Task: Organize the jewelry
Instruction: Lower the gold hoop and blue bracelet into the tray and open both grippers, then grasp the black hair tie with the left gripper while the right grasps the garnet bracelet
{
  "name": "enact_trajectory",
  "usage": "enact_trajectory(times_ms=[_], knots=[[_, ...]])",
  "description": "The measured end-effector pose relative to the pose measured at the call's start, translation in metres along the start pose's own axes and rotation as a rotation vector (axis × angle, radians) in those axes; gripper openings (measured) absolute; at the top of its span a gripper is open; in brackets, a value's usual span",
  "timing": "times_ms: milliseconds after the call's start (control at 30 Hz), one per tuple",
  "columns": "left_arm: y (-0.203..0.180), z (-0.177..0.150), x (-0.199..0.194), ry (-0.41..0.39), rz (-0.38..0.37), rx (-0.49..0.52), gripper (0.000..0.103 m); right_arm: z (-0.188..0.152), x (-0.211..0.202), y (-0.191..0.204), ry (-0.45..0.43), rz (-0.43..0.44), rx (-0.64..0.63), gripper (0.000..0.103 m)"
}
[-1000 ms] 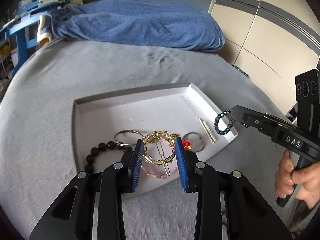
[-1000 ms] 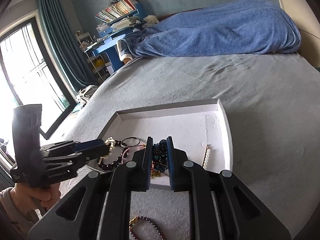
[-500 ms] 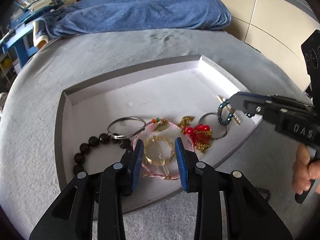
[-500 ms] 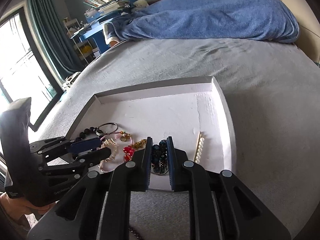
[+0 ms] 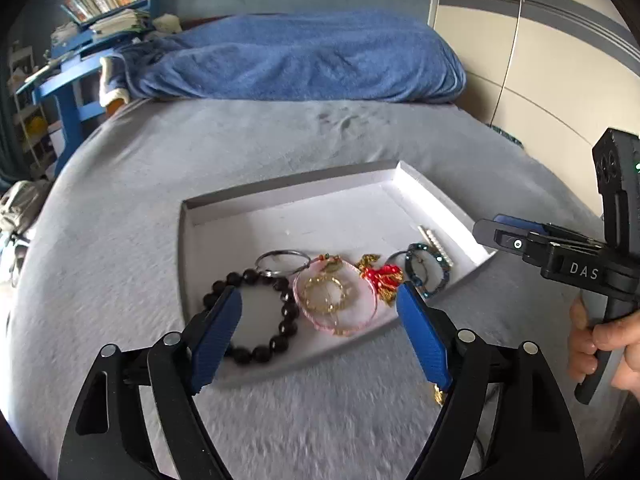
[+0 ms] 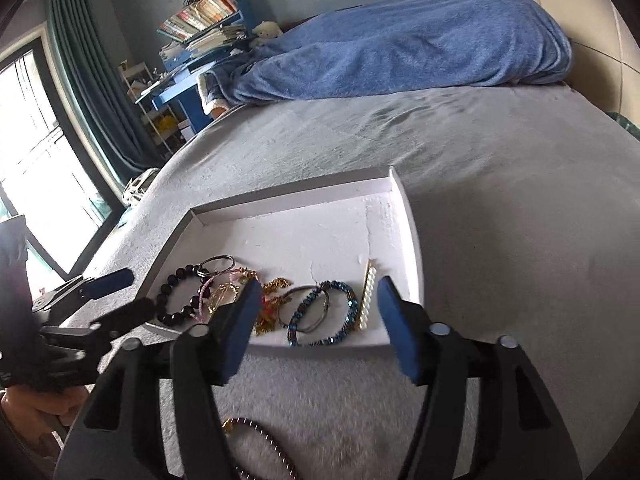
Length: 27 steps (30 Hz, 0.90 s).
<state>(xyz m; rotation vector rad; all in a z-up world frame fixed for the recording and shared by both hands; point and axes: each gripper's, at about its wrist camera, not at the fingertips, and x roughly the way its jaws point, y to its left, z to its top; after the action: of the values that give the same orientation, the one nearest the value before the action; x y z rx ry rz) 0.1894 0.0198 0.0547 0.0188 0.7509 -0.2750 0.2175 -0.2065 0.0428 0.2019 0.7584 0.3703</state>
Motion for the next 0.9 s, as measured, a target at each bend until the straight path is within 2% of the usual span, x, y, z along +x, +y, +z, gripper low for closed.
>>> enact_trajectory(times_ms=[333,467,600,767,900], knots=[[-0.014,-0.046,-0.059,-0.022,-0.016,-0.011,0.083,-0.037,-0.050,0.001,-0.029,-0.014,0.009,0.079],[-0.019,-0.060,-0.065,-0.007,-0.010,0.002,0.083,-0.052,-0.067,0.002,-0.039,-0.050,-0.021,0.089],[-0.022,-0.075,-0.067,0.012,-0.012,-0.017,0.083,-0.069,-0.075,-0.006,-0.029,-0.094,-0.050,0.093],[-0.037,-0.096,-0.066,0.042,-0.036,0.008,0.083,-0.086,-0.079,-0.020,-0.014,-0.143,-0.038,0.094],[-0.054,-0.112,-0.058,0.083,-0.060,0.072,0.083,-0.090,-0.081,-0.033,-0.010,-0.172,-0.013,0.094]])
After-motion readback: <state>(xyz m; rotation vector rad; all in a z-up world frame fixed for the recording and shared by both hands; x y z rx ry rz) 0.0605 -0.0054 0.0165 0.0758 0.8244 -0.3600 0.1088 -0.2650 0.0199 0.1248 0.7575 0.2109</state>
